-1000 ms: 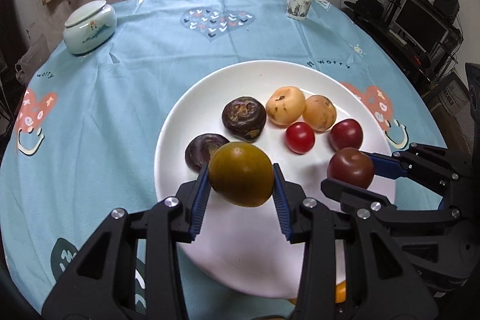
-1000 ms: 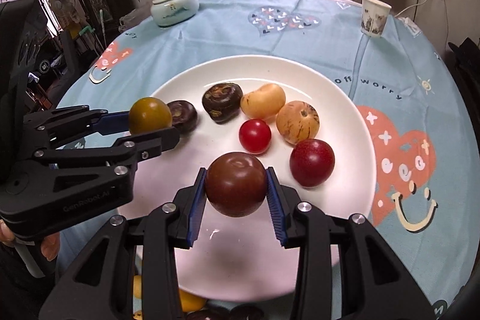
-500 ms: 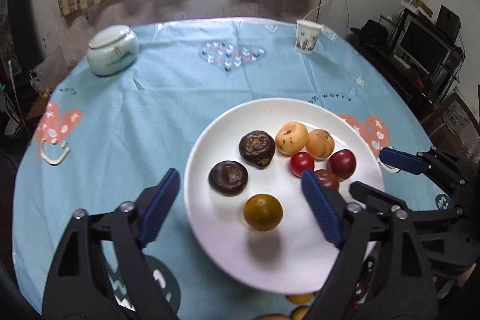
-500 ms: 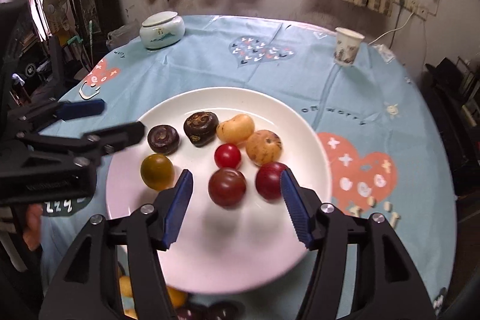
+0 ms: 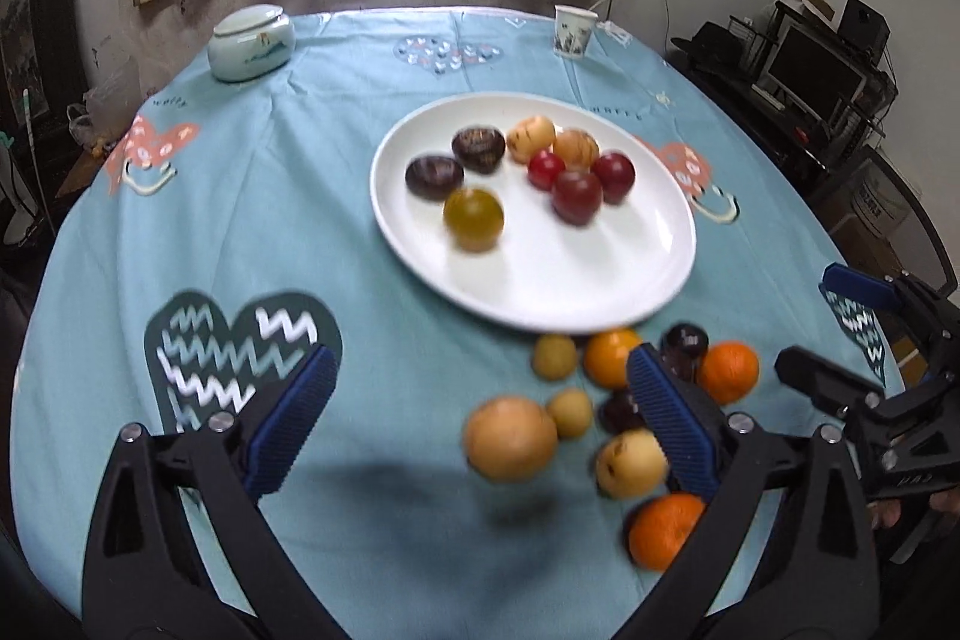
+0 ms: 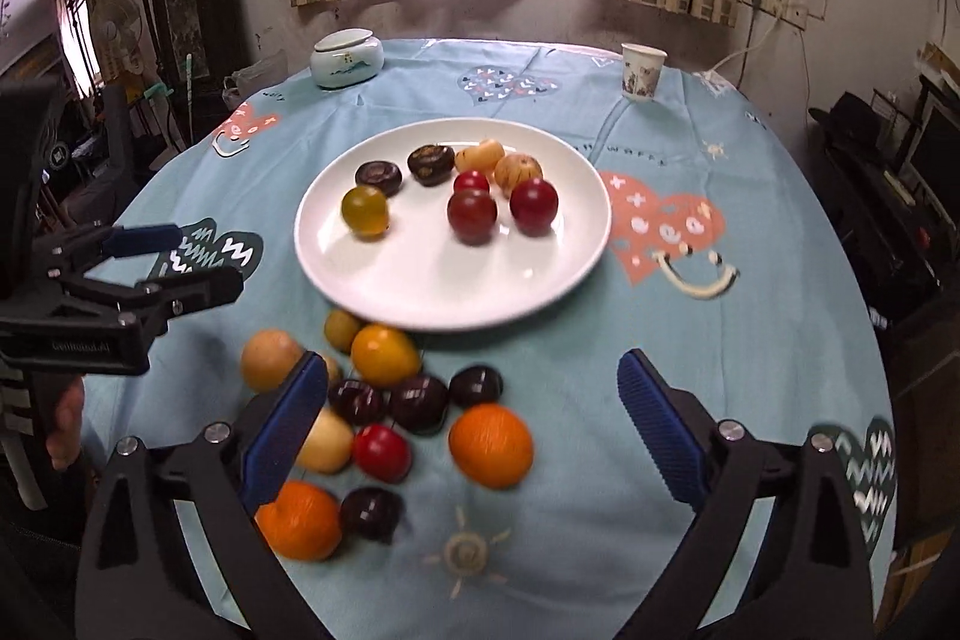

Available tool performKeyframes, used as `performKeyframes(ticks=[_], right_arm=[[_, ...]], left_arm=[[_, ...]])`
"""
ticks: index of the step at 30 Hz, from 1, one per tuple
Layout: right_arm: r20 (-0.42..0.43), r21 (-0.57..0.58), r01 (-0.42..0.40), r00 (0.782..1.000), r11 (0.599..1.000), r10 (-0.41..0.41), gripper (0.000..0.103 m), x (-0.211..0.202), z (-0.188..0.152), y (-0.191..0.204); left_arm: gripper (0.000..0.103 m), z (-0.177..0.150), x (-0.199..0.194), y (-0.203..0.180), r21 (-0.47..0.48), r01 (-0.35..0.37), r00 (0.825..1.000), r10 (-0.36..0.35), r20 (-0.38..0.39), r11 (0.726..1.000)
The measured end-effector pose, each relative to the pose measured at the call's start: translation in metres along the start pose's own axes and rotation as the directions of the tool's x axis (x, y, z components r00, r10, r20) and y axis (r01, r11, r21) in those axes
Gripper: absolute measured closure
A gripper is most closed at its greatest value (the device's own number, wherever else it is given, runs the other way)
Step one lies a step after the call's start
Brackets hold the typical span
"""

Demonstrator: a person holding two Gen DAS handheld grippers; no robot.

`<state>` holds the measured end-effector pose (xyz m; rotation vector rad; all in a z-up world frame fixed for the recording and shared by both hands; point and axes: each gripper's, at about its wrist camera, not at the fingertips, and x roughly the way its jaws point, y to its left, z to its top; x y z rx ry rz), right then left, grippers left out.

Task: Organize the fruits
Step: 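Move both open grippers back over the fruit pile, then grasp a large pale yellow pear with the left gripper while the right grasps a tangerine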

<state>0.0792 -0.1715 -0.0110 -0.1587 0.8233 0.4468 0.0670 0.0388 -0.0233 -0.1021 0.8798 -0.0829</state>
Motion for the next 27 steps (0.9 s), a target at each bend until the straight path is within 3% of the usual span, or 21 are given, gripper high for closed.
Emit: performKeyframes(ticks=[8,17,22,27], right_arm=[[-0.069,0.05,-0.004,0.998,0.999,0.008,0.005,0.004,-0.034,0.004],[-0.103,0.087,0.006,0.995,0.996,0.003,0.005,0.008,-0.052,-0.003],[-0.142,0.142,0.085,0.988,0.986,-0.064,0.005,0.034,-0.052,-0.024],[-0.166,0.232,0.04,0.986,0.972,-0.001,0.005,0.06,-0.051,-0.041]], left_arm=[[0.004,-0.04,-0.003,-0.009,0.035,-0.045,0.998,0.046,-0.034,0.998],[0.004,-0.052,-0.001,-0.012,0.049,-0.069,0.996,0.072,-0.051,0.996],[0.004,-0.056,0.012,-0.002,0.031,-0.096,0.992,0.099,-0.08,0.995],[0.004,-0.058,0.024,0.005,0.015,-0.105,0.988,0.106,-0.109,0.994]])
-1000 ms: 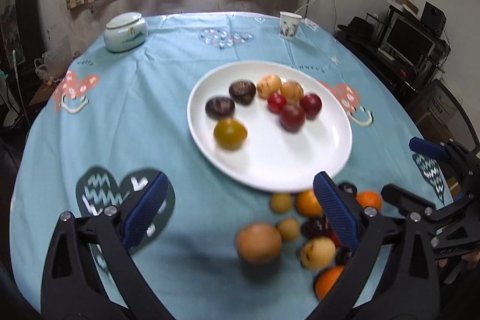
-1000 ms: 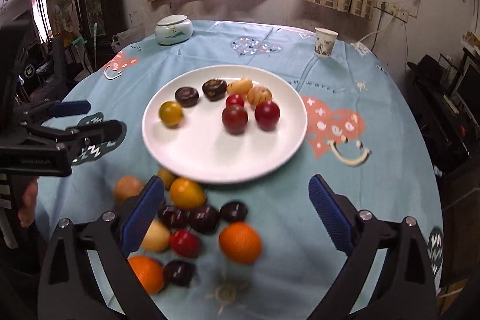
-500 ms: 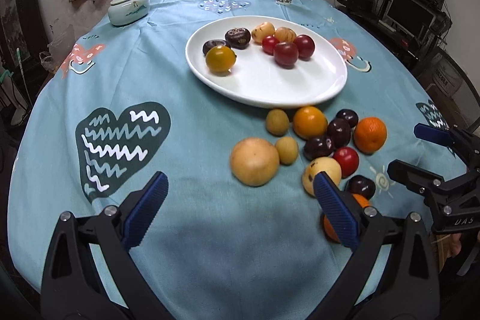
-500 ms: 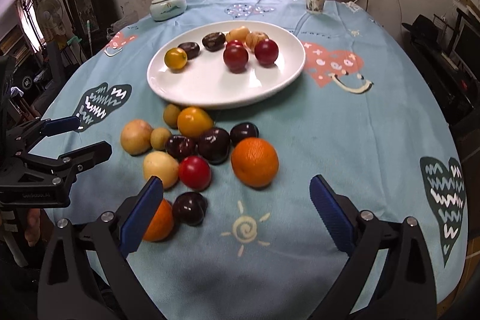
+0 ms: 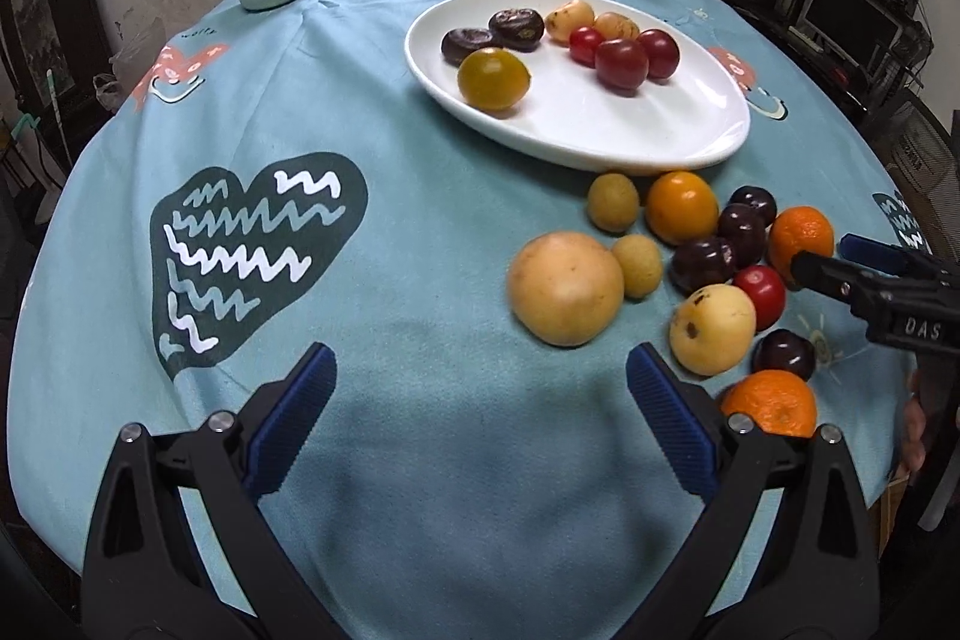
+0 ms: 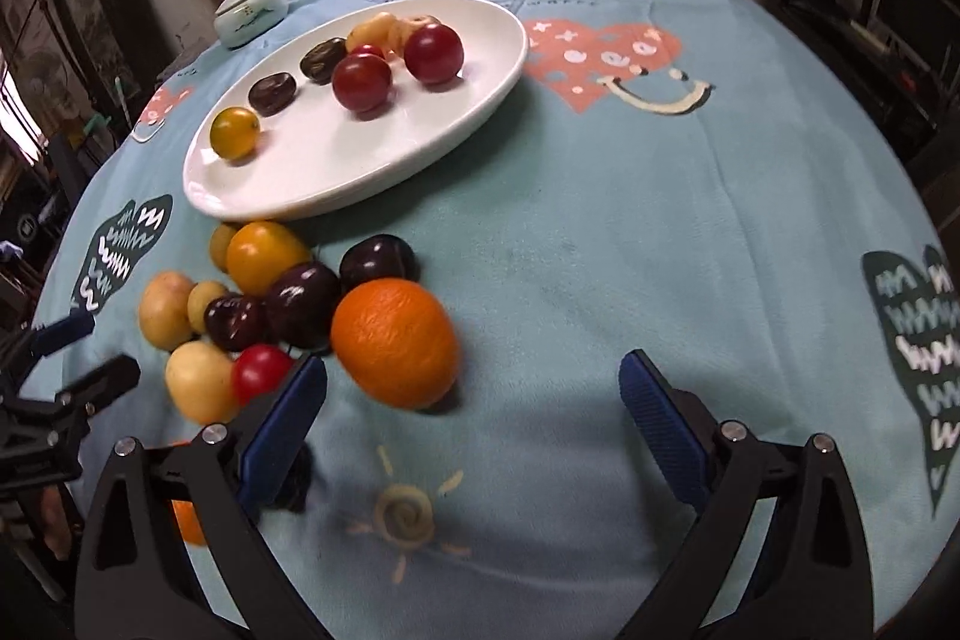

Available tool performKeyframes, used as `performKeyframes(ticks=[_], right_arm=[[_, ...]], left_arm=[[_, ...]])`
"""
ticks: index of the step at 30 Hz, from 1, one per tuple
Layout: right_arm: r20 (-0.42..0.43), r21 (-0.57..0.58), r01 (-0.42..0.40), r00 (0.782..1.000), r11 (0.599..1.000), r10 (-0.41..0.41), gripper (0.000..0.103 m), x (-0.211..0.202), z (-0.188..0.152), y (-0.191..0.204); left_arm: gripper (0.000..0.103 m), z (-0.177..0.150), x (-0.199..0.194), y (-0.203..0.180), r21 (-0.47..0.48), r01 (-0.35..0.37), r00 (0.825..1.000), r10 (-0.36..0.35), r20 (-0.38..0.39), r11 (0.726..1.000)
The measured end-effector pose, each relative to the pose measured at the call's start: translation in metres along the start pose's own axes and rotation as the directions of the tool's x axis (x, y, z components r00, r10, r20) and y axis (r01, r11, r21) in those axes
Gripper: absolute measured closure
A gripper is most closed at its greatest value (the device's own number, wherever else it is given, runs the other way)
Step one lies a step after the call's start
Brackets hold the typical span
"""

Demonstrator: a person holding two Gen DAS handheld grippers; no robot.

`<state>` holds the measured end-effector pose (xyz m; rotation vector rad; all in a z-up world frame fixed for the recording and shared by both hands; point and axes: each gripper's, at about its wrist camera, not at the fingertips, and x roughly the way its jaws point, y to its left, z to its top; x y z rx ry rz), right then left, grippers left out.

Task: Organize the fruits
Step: 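Grasp a large pale yellow pear with the left gripper while the right grasps a tangerine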

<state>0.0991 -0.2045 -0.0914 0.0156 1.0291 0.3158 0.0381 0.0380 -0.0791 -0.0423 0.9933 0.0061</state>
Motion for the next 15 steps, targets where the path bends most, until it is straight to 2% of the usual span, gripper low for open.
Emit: performKeyframes(ticks=[4,5,6,7,8,9,11,15], right_arm=[[0.018,-0.023,-0.025,1.0,0.999,0.026,0.005,0.007,0.003,0.006],[0.032,-0.026,-0.043,0.999,0.999,0.044,0.018,0.006,0.003,0.007],[0.048,-0.036,-0.051,0.997,0.998,0.052,0.039,0.005,0.004,0.007],[0.048,-0.048,-0.096,0.994,0.994,0.098,0.047,0.005,0.004,0.009],[0.033,-0.047,-0.135,0.99,0.99,0.137,0.063,0.005,0.005,0.01],[0.022,-0.059,-0.136,0.99,0.989,0.137,0.063,0.004,0.005,0.014],[0.023,-0.109,-0.079,0.996,0.991,0.082,0.063,-0.001,0.002,0.024],[0.046,-0.11,-0.106,0.993,0.988,0.111,0.063,-0.025,-0.009,0.027]], left_arm=[[0.004,0.0,0.004,0.002,-0.001,-0.001,1.0,0.001,-0.008,1.0],[0.004,0.001,0.005,0.002,-0.002,0.0,1.0,0.0,-0.009,1.0],[0.004,0.001,0.005,0.002,-0.003,0.0,1.0,-0.001,-0.01,1.0],[0.004,0.001,0.006,0.002,-0.004,0.001,1.0,-0.001,-0.011,1.0],[0.004,0.002,0.007,0.002,-0.003,0.001,1.0,-0.001,-0.012,1.0],[0.004,0.002,0.008,0.001,-0.001,0.001,1.0,-0.001,-0.012,1.0],[0.004,0.004,0.01,0.0,0.003,0.0,1.0,0.0,-0.01,1.0],[0.004,0.006,0.013,-0.003,0.019,-0.013,1.0,0.013,0.005,1.0]])
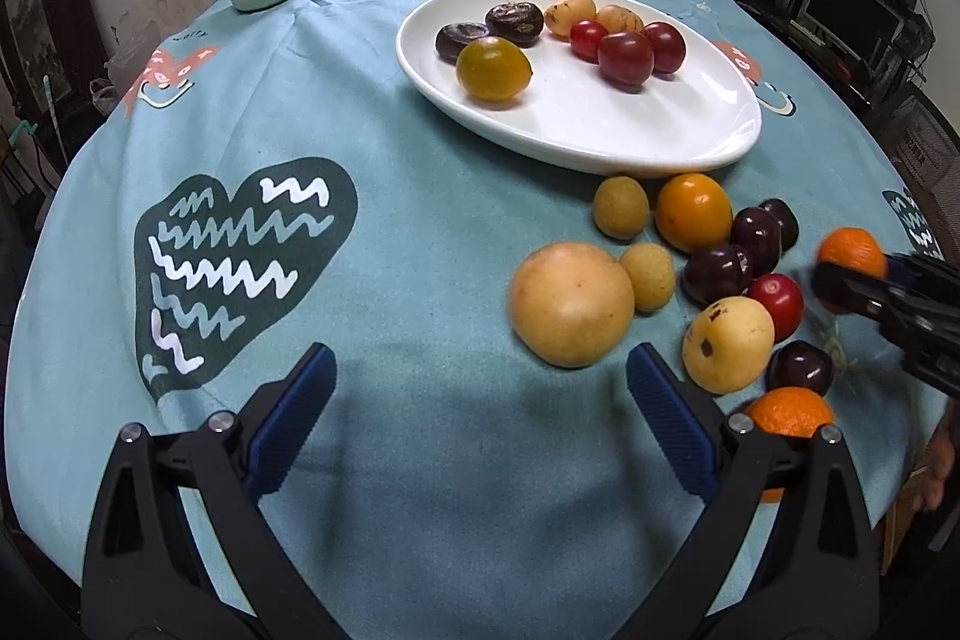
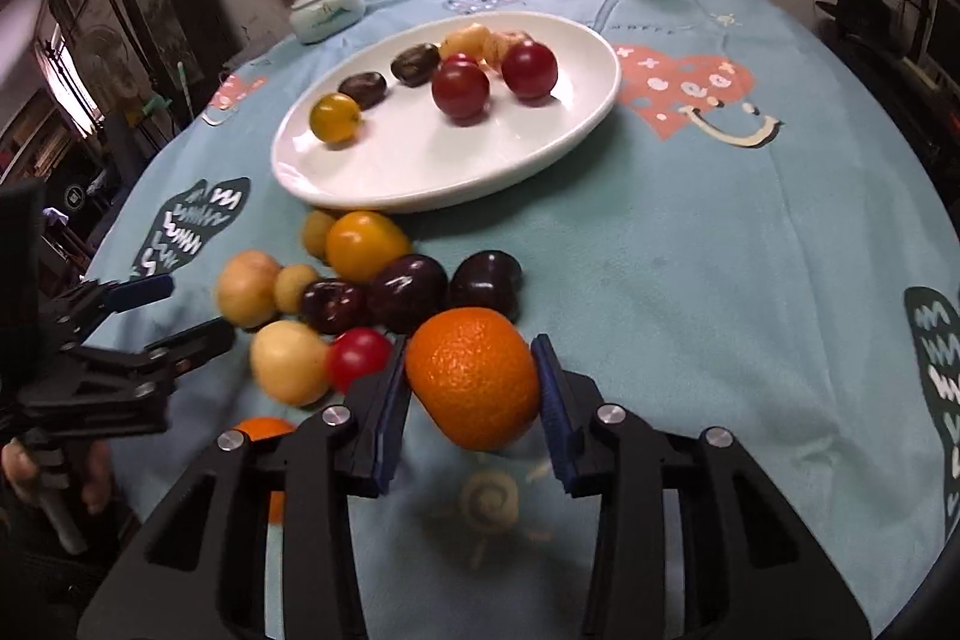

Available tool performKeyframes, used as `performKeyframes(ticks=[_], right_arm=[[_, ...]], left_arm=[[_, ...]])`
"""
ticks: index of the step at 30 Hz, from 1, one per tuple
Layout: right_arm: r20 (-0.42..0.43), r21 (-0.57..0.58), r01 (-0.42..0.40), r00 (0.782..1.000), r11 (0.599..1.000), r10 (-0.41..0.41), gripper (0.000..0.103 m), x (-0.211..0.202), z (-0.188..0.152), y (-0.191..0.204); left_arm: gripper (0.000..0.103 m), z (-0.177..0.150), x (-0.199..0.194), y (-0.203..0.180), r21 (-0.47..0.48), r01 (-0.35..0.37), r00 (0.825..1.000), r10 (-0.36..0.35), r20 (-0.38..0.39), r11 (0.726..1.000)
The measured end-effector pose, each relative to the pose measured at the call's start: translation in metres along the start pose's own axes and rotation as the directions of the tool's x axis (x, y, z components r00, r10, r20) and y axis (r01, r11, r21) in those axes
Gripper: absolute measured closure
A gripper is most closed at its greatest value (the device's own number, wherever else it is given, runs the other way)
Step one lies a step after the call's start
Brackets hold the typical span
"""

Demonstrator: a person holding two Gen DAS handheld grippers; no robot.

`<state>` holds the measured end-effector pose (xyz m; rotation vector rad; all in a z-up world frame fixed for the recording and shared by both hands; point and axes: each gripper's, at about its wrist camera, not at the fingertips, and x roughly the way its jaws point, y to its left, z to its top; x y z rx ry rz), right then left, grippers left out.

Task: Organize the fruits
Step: 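Grasp a large pale yellow pear with the left gripper while the right grasps a tangerine, then carry the pear and tangerine onto the plate and open both grippers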

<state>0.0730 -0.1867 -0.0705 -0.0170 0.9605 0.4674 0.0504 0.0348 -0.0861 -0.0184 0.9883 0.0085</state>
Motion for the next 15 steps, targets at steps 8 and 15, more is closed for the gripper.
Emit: performKeyframes(ticks=[8,15], right_arm=[[0.005,0.002,0.09,0.996,0.996,-0.09,0.063,-0.019,-0.024,-0.008],[-0.027,0.018,0.084,0.996,0.996,-0.084,0.063,-0.01,-0.032,-0.012]], left_arm=[[0.018,0.008,0.016,-0.009,0.007,0.036,0.999,-0.036,0.019,0.999],[0.056,0.009,0.018,-0.026,0.058,0.082,0.996,-0.083,0.023,0.995]])
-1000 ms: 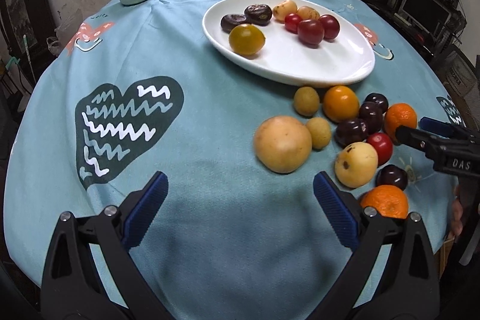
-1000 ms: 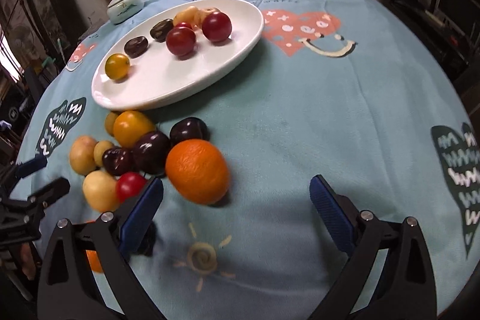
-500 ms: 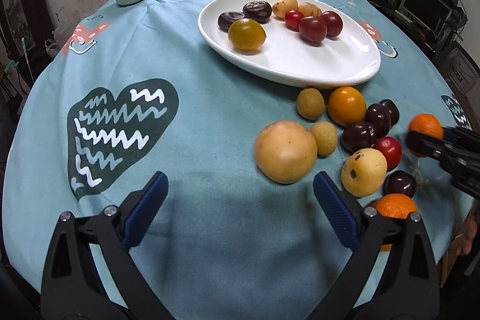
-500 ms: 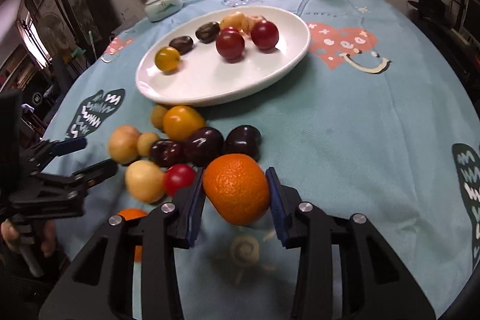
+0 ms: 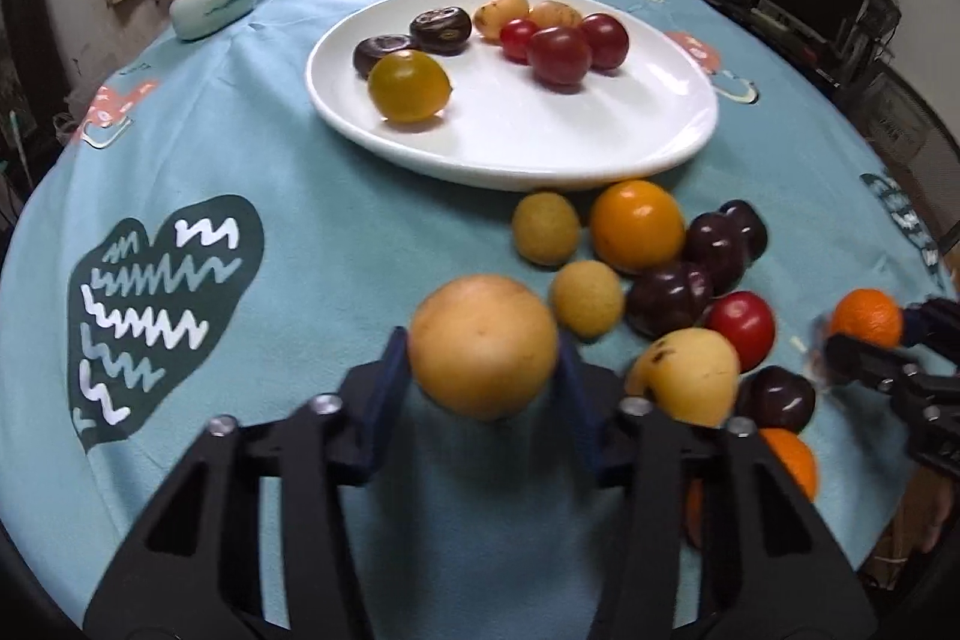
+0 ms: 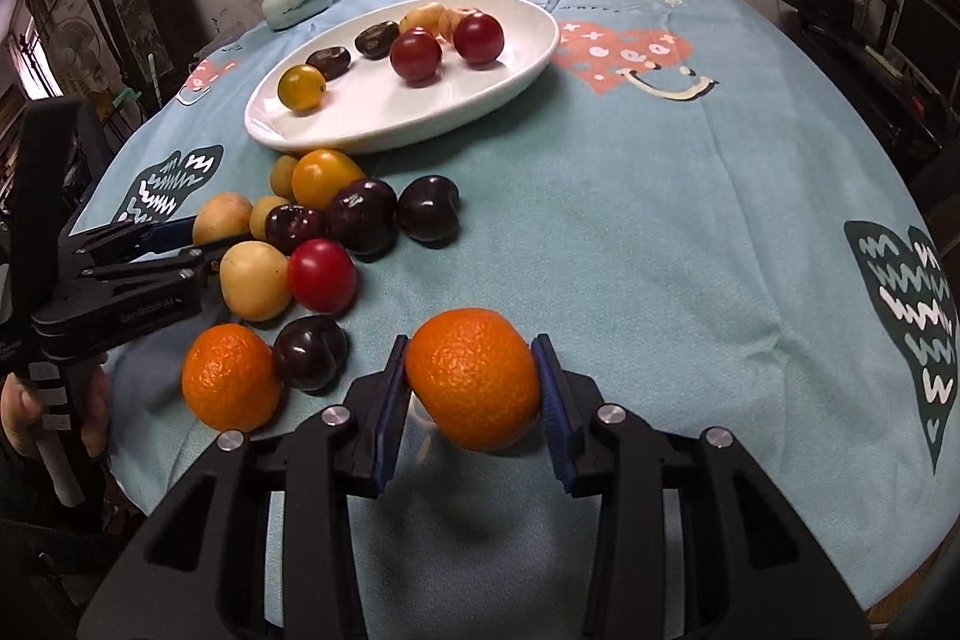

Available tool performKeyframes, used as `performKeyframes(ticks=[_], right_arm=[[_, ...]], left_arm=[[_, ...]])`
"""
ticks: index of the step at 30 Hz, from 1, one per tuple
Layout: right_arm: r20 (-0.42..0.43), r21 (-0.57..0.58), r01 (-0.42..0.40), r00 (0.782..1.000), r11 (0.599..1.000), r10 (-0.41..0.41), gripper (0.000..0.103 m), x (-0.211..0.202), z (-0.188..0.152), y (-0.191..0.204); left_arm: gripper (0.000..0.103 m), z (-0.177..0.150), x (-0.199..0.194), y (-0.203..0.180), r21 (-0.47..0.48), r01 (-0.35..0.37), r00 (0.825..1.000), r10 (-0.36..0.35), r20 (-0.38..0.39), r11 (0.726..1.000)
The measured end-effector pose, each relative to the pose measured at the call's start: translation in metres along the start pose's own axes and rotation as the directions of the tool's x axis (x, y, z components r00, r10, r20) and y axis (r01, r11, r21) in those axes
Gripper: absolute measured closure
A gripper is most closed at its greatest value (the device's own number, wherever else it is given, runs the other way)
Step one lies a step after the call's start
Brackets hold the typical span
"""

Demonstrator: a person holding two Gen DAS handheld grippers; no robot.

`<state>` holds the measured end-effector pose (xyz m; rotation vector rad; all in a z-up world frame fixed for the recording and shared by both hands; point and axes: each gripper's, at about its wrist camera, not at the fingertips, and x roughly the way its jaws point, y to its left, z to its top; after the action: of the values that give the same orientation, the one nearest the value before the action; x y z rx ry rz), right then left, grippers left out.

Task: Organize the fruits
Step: 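Carry the pear and tangerine onto the plate and open both grippers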

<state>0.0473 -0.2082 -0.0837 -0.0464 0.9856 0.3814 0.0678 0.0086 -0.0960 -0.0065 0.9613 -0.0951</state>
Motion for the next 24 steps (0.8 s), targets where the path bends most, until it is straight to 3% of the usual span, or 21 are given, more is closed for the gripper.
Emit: performKeyframes(ticks=[8,13,24], right_arm=[[-0.016,-0.033,0.025,1.0,0.999,-0.025,0.062,0.0,-0.006,0.007],[-0.028,-0.043,0.036,0.999,0.998,-0.037,0.062,0.001,-0.01,0.009],[0.03,-0.003,-0.023,0.999,1.0,0.023,0.062,-0.014,-0.004,0.009]], left_arm=[[0.056,-0.002,-0.013,0.005,-0.031,0.046,0.999,-0.045,0.004,0.998],[0.056,-0.001,-0.034,0.008,-0.034,0.055,0.998,-0.053,0.046,0.998],[0.056,0.009,-0.062,0.015,-0.039,0.049,0.993,-0.044,0.108,0.998]])
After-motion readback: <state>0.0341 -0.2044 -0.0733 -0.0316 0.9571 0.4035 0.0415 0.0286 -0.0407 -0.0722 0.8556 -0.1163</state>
